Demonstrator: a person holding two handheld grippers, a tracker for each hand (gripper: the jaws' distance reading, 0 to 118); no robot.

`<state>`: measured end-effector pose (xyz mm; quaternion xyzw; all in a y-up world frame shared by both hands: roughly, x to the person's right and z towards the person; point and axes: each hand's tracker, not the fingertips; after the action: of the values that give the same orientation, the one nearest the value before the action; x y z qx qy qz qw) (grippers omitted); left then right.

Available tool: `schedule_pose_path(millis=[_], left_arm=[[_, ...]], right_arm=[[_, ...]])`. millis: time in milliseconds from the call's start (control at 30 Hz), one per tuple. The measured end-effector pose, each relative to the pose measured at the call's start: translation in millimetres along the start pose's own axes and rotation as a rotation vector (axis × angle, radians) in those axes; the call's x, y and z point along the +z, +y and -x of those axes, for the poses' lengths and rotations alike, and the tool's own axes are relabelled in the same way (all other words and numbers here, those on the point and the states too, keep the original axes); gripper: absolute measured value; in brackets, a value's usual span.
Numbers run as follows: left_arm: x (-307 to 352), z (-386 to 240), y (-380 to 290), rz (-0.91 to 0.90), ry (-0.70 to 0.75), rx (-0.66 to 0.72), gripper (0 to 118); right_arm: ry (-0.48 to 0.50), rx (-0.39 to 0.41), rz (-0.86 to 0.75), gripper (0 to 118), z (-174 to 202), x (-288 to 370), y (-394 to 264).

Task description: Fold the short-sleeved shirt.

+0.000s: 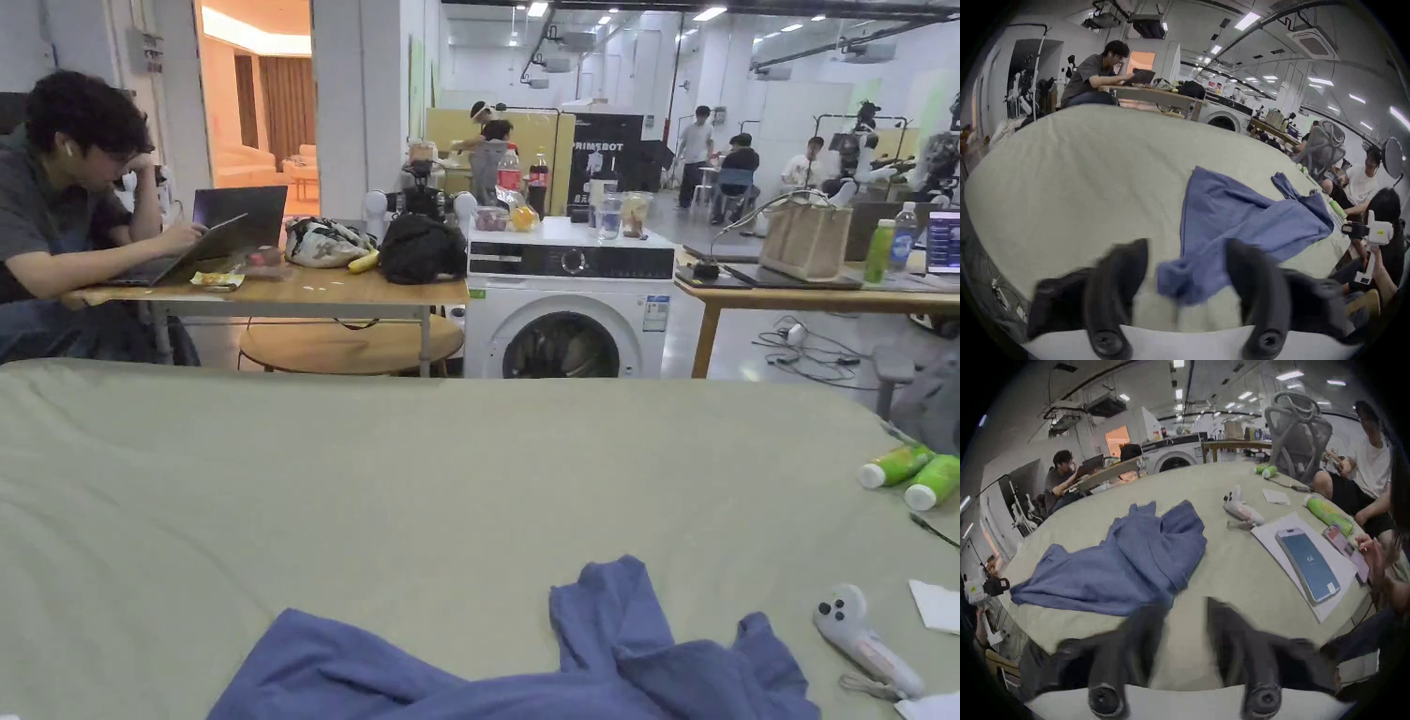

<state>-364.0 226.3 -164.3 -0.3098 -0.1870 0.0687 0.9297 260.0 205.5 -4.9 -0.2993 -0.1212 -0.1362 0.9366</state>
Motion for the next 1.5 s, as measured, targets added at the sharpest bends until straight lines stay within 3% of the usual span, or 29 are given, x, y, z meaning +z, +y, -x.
schedule_pose_path(millis=[33, 67, 267, 333, 400, 467, 500, 533, 567, 767, 933, 1000, 1033, 1133, 1167, 1267, 1433, 1500], left_arm=[[3.9, -3.3, 5.5, -0.041, -0.007, -0.006, 81], [10.1, -9.6, 12.8, -0.082, -0.007, -0.014, 90], [44.7, -67.4, 55.0, -0.329, 0.035, -0.177, 90], [56.2, -84.8, 61.2, -0.378, 0.034, -0.186, 90], [63.2, -93.4, 62.8, -0.409, -0.011, -0.167, 82], [67.7, -99.0, 62.1, -0.417, -0.053, -0.143, 50], [68.2, -101.6, 61.9, -0.410, -0.053, -0.152, 36], [68.6, -104.7, 60.6, -0.407, -0.057, -0.161, 16], [69.6, -107.5, 59.6, -0.404, -0.055, -0.180, 0], [70.6, -97.3, 57.9, -0.342, -0.033, -0.209, 0], [75.5, -65.0, 57.3, -0.301, -0.005, -0.138, 0], [65.0, -47.8, 55.7, -0.183, 0.064, -0.097, 0], [57.4, -37.1, 51.0, -0.122, 0.078, -0.060, 4], [29.9, -6.6, 36.9, 0.008, 0.015, 0.100, 62], [20.3, 1.7, 32.2, 0.051, 0.002, 0.151, 64], [-6.8, 15.9, 19.8, 0.108, 0.023, 0.232, 64], [-44.1, 19.1, 11.0, 0.210, 0.050, 0.216, 62], [-54.1, 16.6, 6.2, 0.245, 0.080, 0.193, 51]], right_arm=[[0.022, -0.005, -0.030, 59, 2.3, 4.2, 2.6], [0.045, -0.003, -0.074, 73, 6.9, 9.6, 6.4], [0.102, 0.183, -0.313, 75, 61.0, 32.9, 48.3], [0.109, 0.215, -0.377, 75, 80.6, 40.8, 57.2], [0.130, 0.223, -0.405, 75, 95.2, 44.8, 62.4], [0.154, 0.213, -0.404, 66, 107.3, 46.7, 64.2], [0.181, 0.215, -0.394, 51, 108.6, 43.5, 64.8], [0.203, 0.218, -0.387, 17, 112.4, 42.0, 64.4], [0.201, 0.220, -0.386, 0, 117.6, 40.0, 63.5], [0.186, 0.267, -0.341, 0, 130.7, 30.9, 60.3], [0.217, 0.240, -0.336, 0, 130.1, 28.8, 58.8], [0.229, 0.230, -0.324, 0, 127.9, 25.4, 55.9], [0.233, 0.221, -0.314, 0, 127.7, 22.9, 55.2], [0.252, 0.196, -0.279, 0, 123.6, 15.4, 50.6], [0.252, 0.193, -0.265, 0, 123.9, 14.2, 49.7], [0.244, 0.190, -0.237, 0, 119.6, 8.4, 44.5], [0.219, 0.185, -0.209, 0, 109.4, 6.8, 38.5], [0.210, 0.176, -0.201, 0, 104.6, 6.2, 37.7]])
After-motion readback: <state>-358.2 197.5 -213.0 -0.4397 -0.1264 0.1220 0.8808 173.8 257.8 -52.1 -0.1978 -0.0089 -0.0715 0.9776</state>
